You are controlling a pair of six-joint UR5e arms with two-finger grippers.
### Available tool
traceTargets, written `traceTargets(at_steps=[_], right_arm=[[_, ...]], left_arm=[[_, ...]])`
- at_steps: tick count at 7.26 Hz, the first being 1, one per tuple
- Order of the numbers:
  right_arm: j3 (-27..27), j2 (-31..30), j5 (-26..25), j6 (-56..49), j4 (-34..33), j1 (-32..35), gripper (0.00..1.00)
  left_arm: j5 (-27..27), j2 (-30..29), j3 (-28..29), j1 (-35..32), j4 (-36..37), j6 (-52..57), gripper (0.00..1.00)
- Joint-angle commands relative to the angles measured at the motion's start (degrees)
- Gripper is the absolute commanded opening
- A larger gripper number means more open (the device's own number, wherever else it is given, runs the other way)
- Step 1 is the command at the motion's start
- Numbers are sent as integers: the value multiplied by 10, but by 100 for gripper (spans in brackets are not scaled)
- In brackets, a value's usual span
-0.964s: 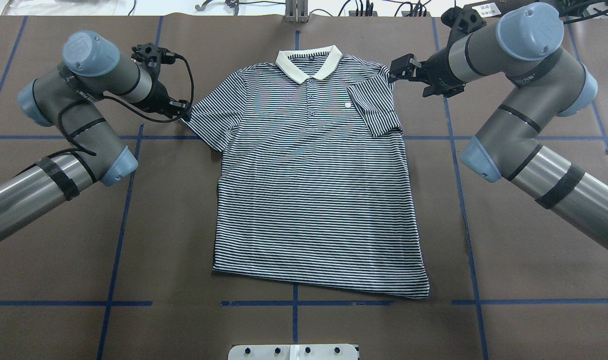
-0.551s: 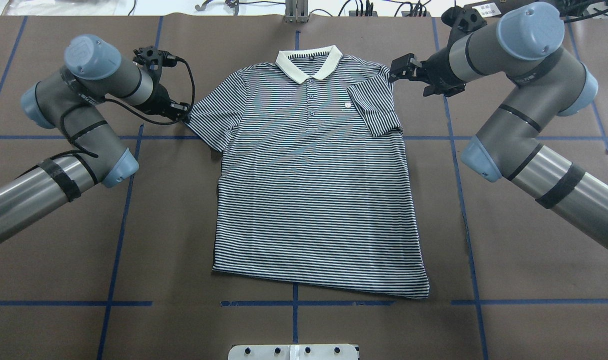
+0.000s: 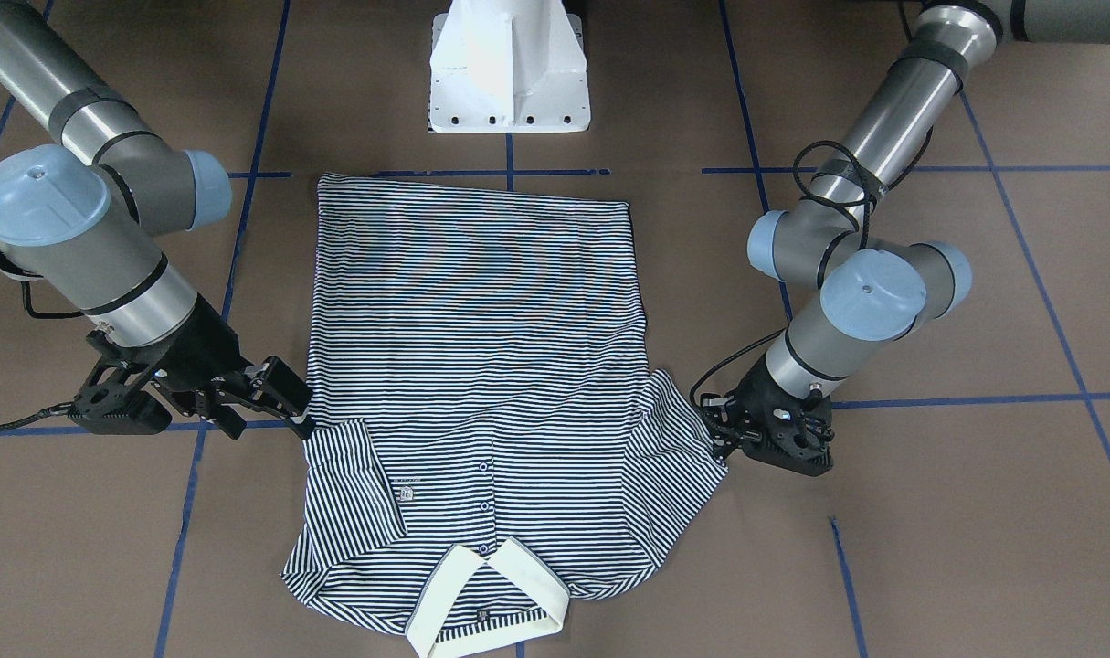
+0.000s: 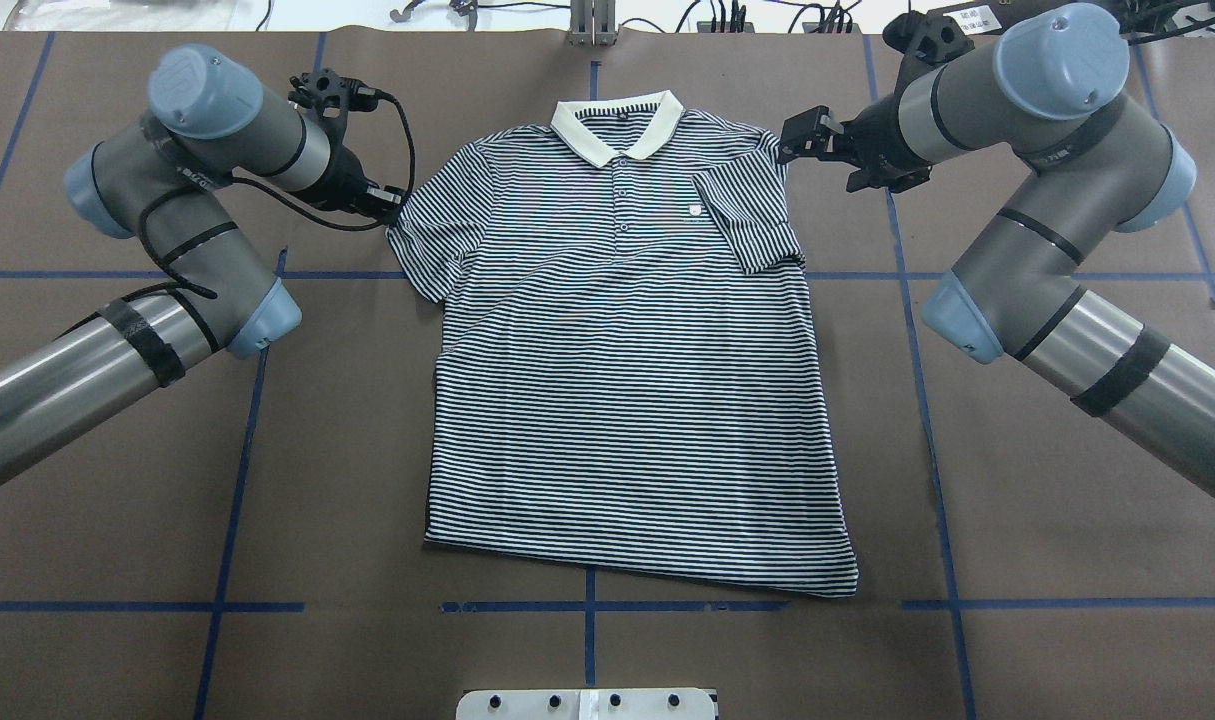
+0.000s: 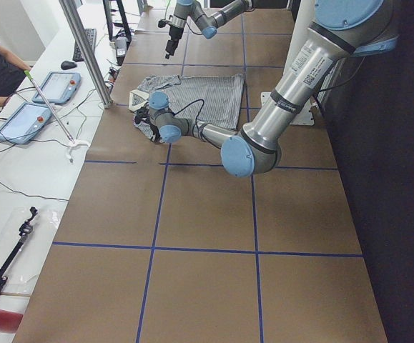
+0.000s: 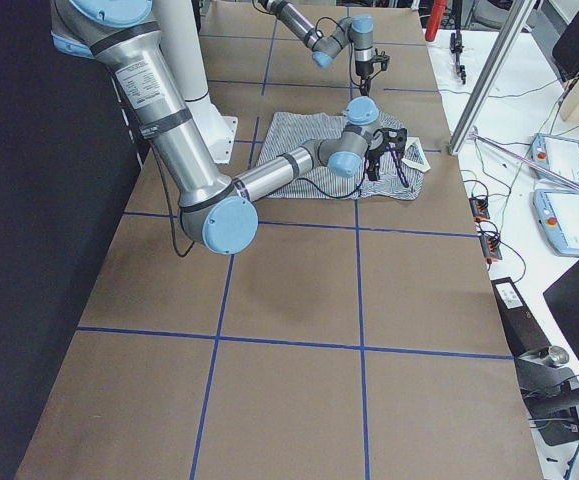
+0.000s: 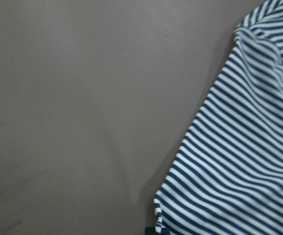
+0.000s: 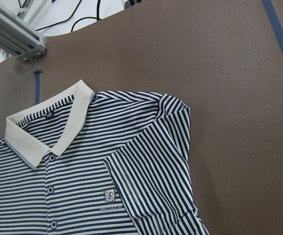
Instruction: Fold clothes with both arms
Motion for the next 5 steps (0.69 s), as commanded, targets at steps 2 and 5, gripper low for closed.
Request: traceTargets(at_steps=[2,5], right_arm=[[0,0,0,0,0,0,100],[-2,0,-9,-1,-1,-3,100]], left_arm=[[4,-64,-1,4,8,-74,0],[99,-148,88,67,4,-135,0]])
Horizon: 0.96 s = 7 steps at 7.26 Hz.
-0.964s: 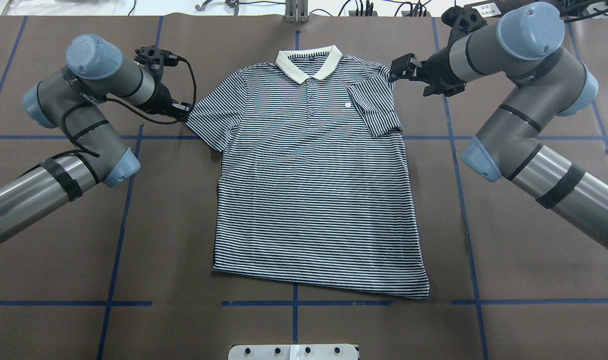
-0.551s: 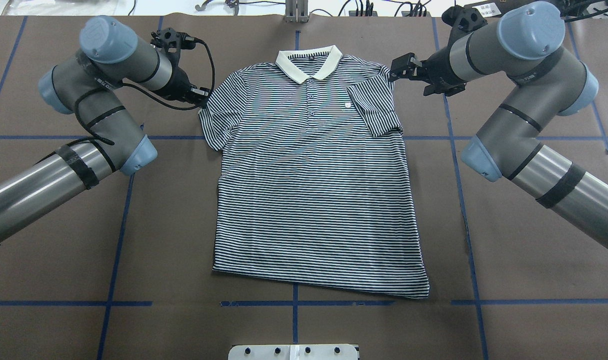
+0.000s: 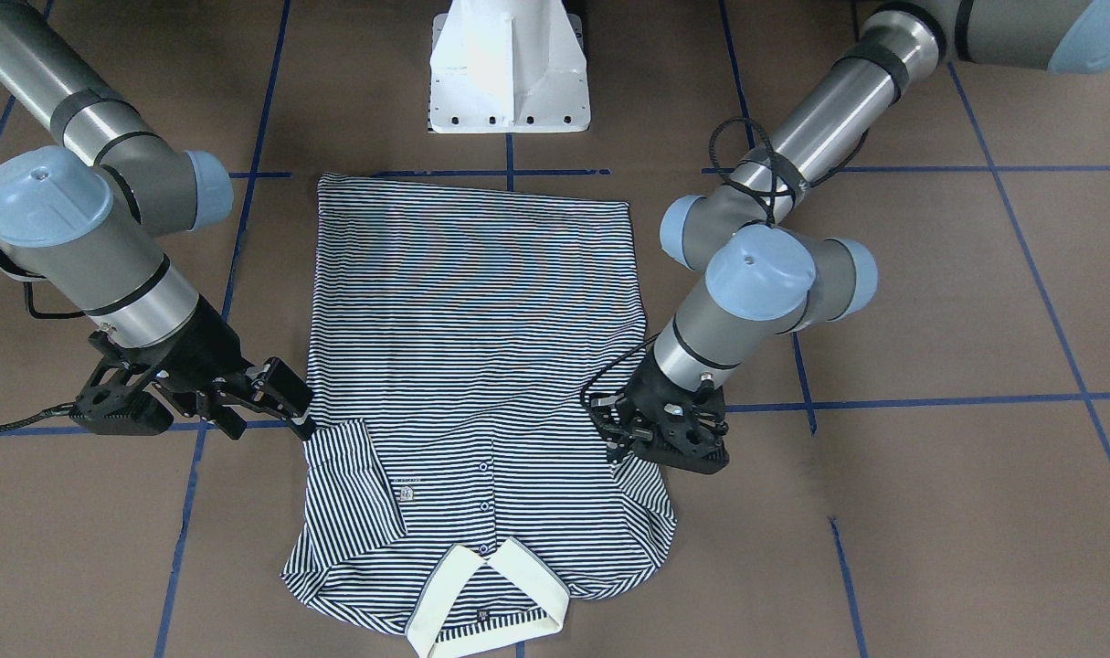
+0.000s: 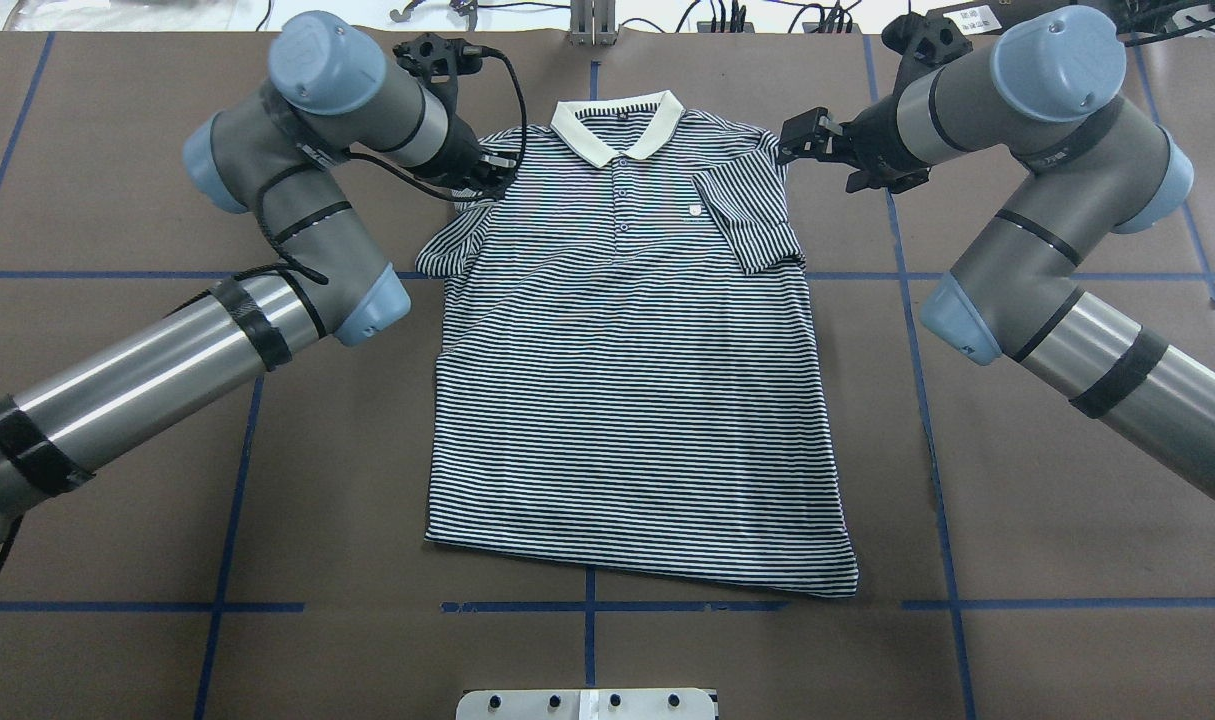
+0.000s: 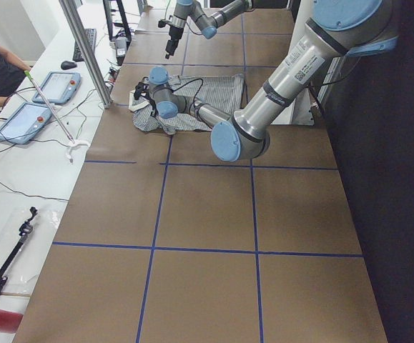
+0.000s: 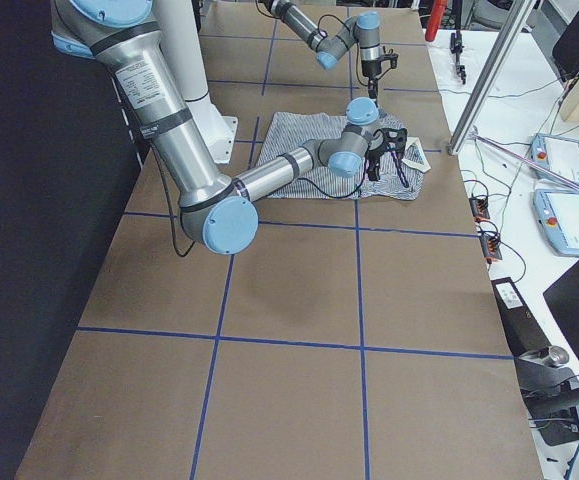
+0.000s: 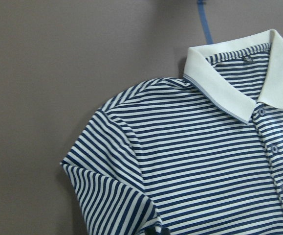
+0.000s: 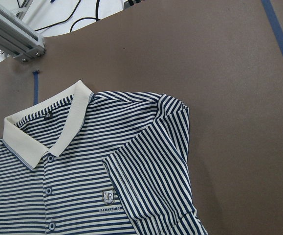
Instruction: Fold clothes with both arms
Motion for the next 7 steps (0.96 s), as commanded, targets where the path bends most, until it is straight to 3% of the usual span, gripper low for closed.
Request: traceTargets(at_steps=[1,3,4,5,7], right_arm=[[0,0,-3,0,0,-2,100],[-2,1,-4,-1,0,-2,100],[-4,1,-4,0,0,-3,100],[-4,1,-4,-2,0,-3,100],[1,7,-2,4,-2,-2,100]], left_arm=[[63,-38,49,28,-5,-15,0],[108,-60,84,34,-8,-15,0],[123,-63,94,38,-21,-15,15],[136,-63,95,42,-26,-15,39],[130,-58,55,41,-25,-17,60]])
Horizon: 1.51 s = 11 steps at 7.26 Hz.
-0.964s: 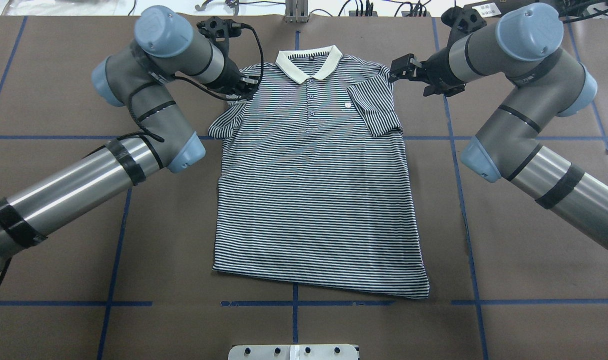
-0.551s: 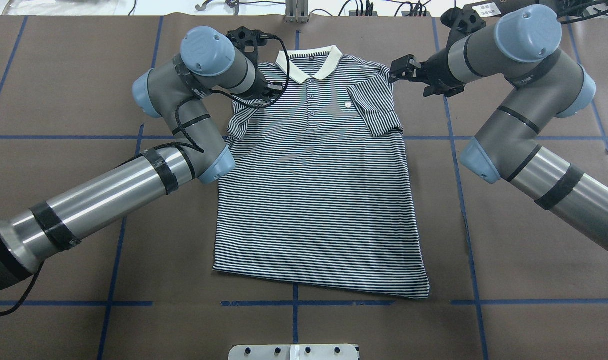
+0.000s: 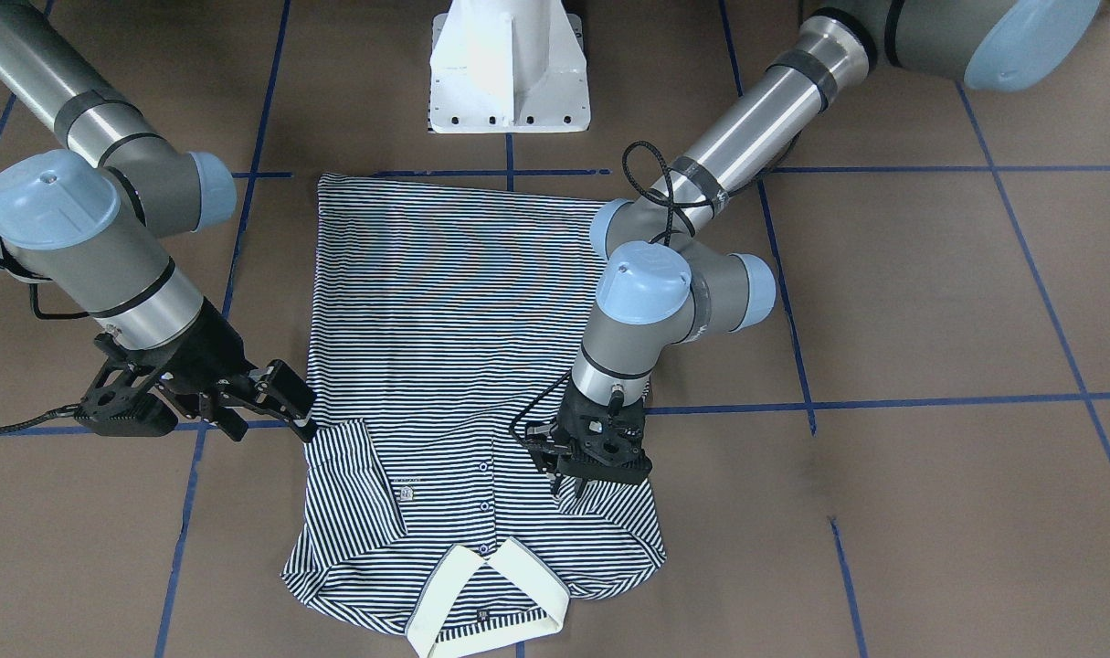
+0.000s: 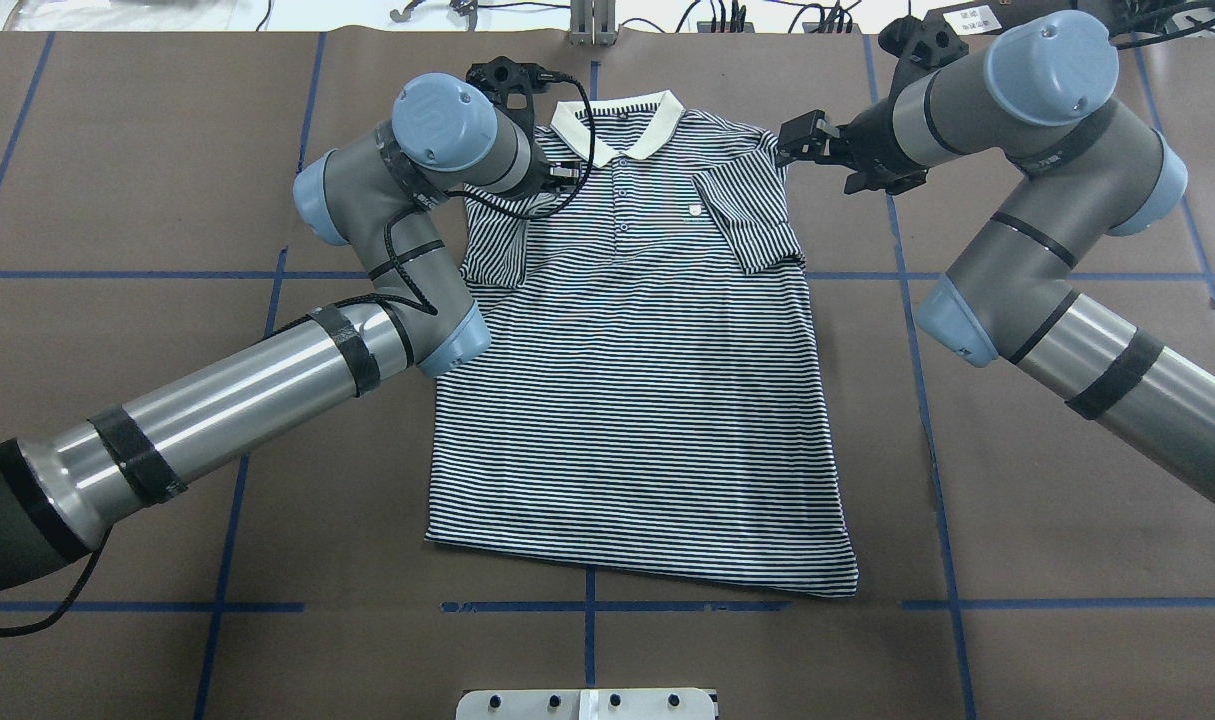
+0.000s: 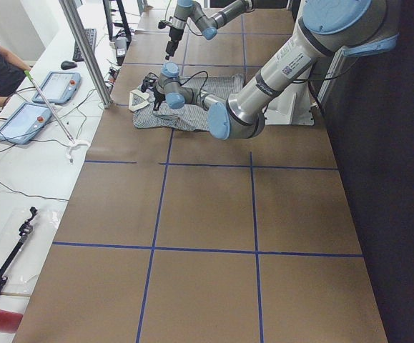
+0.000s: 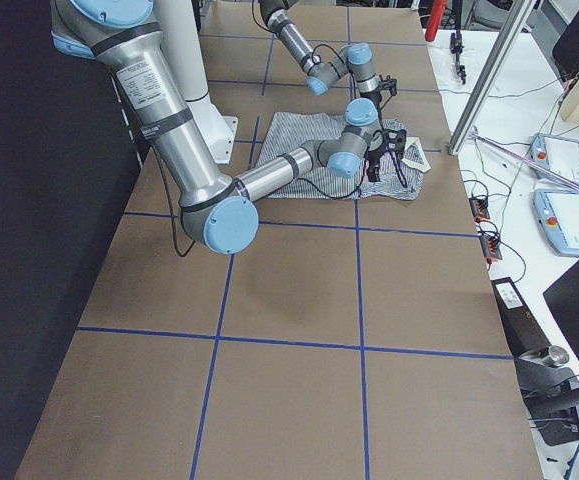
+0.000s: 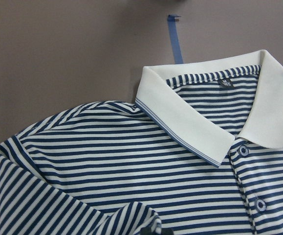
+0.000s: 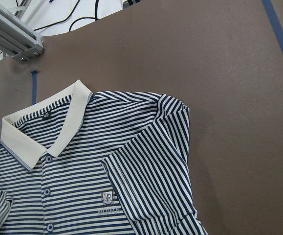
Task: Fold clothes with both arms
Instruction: 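Move both grippers to the hem corners nearest the robot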
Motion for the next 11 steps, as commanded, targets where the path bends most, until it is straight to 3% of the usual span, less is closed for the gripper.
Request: traceTargets(at_steps=[1,2,3,4,5,6,8,11], right_arm=[[28,-3,2,9,-7,1,100],[84,-36,-5,81,-8,-15,100],[164,-110,-8,133,-9,-52,100],[232,-193,-63,164,-11,-118,100],[286,-216,-149,224,-65,-188,100],[325,-216,-215,258,-172,-259,100],[352,-220,-353,340,-280,-395,94],[359,-220,-386,397,-338,-436,82]], left_arm=[[-3,41,-108,3,6,-21,62],[-40,88,-181,3,8,-36,62],[-81,152,-270,3,22,-48,65],[-84,214,-364,4,26,-65,68],[-92,256,-428,5,53,-71,68],[-149,273,-445,5,68,-81,69],[-151,276,-436,7,66,-104,73],[-152,274,-436,9,63,-132,77]])
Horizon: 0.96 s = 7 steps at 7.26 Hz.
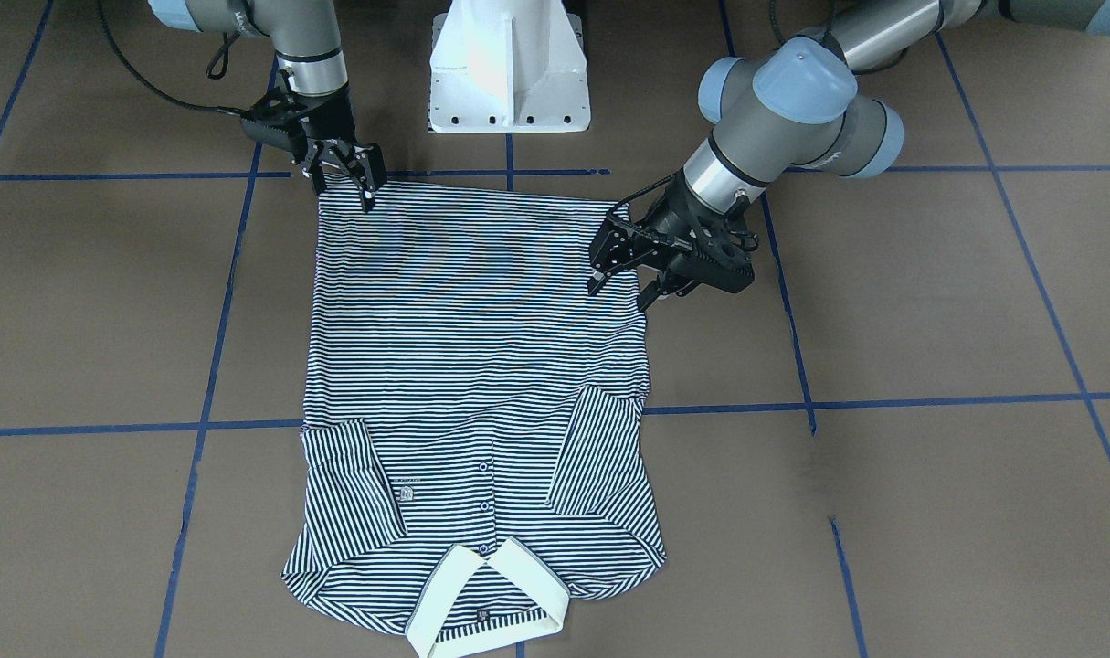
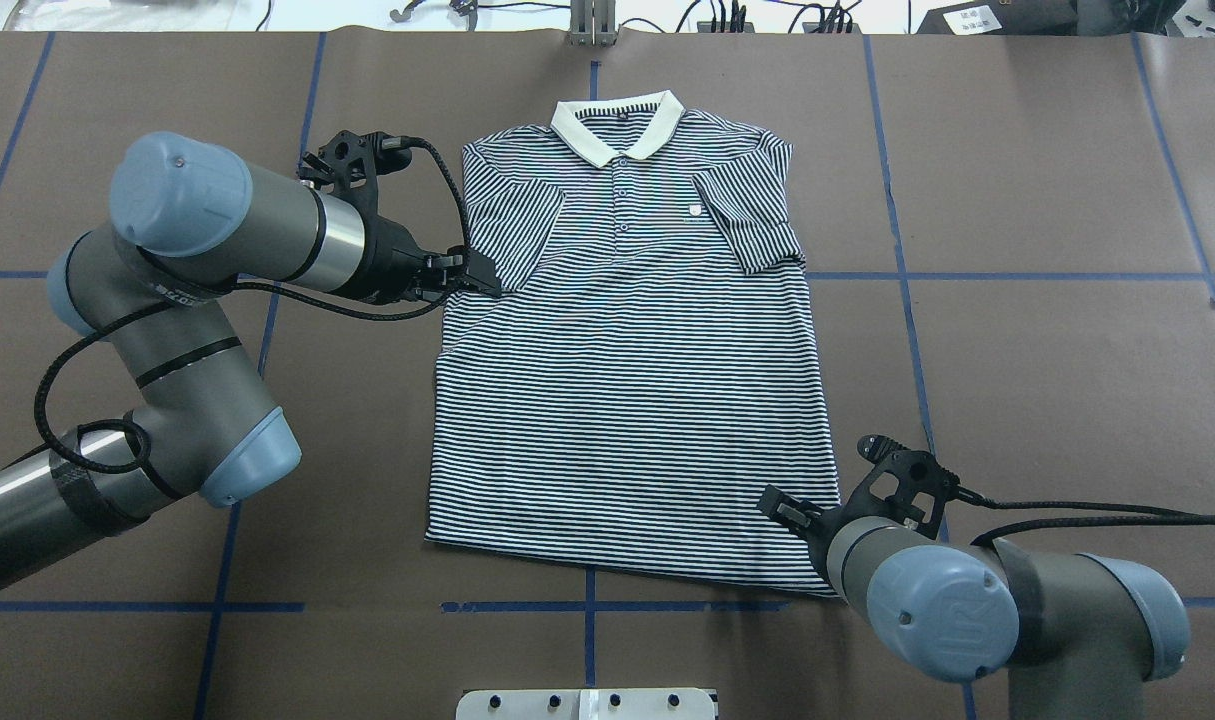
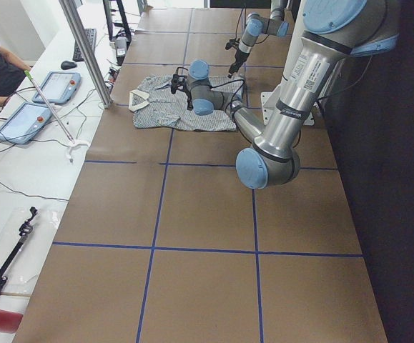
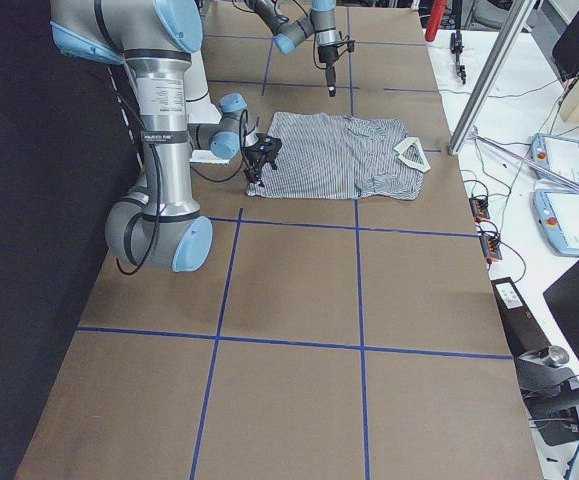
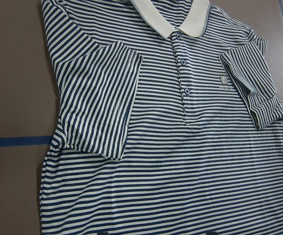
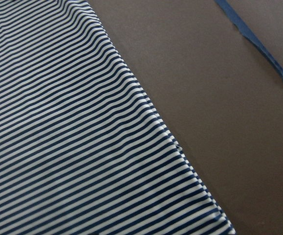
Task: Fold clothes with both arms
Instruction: 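Move both grippers to the hem corners nearest the robot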
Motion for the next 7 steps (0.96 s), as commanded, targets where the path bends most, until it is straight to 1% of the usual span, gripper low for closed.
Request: traceTargets(at_steps=[1,3,4,5,6,7], right_arm=[[-8,-5,-10,12,-21,-11,81],[0,-18,13,16,-26,-10,78],[0,-19,16,16,-50,-12,78],[1,-18,30,16,-57,-15,78],[4,-18,39,18,-57,-16,74],[4,-17,39,18,-57,-16,53]], left_arm=[[-1,-1,1,2,-3,-21,77],[-1,0,12,2,-4,-17,77],[-1,-3,19,3,-4,-17,77],[-1,-3,20,4,-4,-18,77],[-1,-5,23,4,-5,-17,77],[-1,-5,23,4,-5,-17,77]])
